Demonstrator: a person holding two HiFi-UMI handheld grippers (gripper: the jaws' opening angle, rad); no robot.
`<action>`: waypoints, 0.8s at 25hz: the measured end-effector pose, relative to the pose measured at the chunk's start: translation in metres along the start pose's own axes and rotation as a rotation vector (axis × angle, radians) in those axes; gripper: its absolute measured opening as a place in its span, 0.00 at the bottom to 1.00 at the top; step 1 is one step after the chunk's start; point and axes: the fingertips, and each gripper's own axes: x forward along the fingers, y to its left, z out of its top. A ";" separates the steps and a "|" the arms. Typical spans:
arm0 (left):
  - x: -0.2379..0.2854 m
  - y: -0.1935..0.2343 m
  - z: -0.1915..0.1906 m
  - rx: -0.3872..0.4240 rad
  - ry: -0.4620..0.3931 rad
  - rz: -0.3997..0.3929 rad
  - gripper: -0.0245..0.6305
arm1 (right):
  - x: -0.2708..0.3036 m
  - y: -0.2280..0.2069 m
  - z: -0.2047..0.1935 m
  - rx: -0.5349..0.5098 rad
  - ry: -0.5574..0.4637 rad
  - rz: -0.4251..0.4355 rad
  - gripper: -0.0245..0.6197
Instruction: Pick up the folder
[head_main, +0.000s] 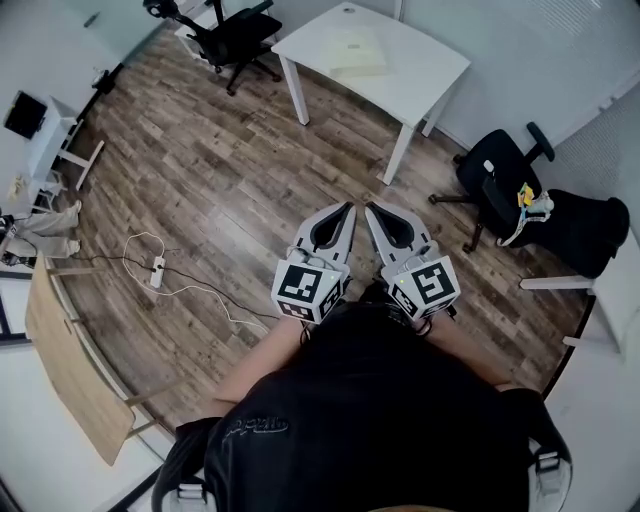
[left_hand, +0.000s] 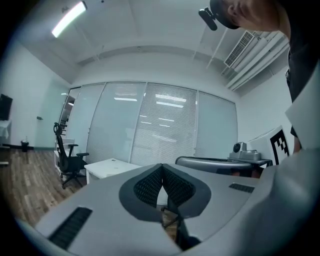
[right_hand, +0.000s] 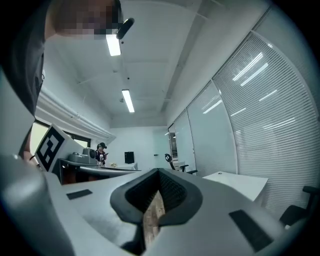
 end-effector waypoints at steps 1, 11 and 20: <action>0.005 0.002 0.000 -0.002 0.002 0.006 0.06 | 0.001 -0.006 -0.001 0.005 0.003 -0.001 0.07; 0.085 0.010 0.012 -0.038 -0.037 0.048 0.06 | 0.016 -0.089 0.004 0.002 0.000 0.015 0.07; 0.167 0.000 0.016 -0.021 -0.012 0.109 0.06 | 0.024 -0.171 0.012 0.011 0.013 0.066 0.07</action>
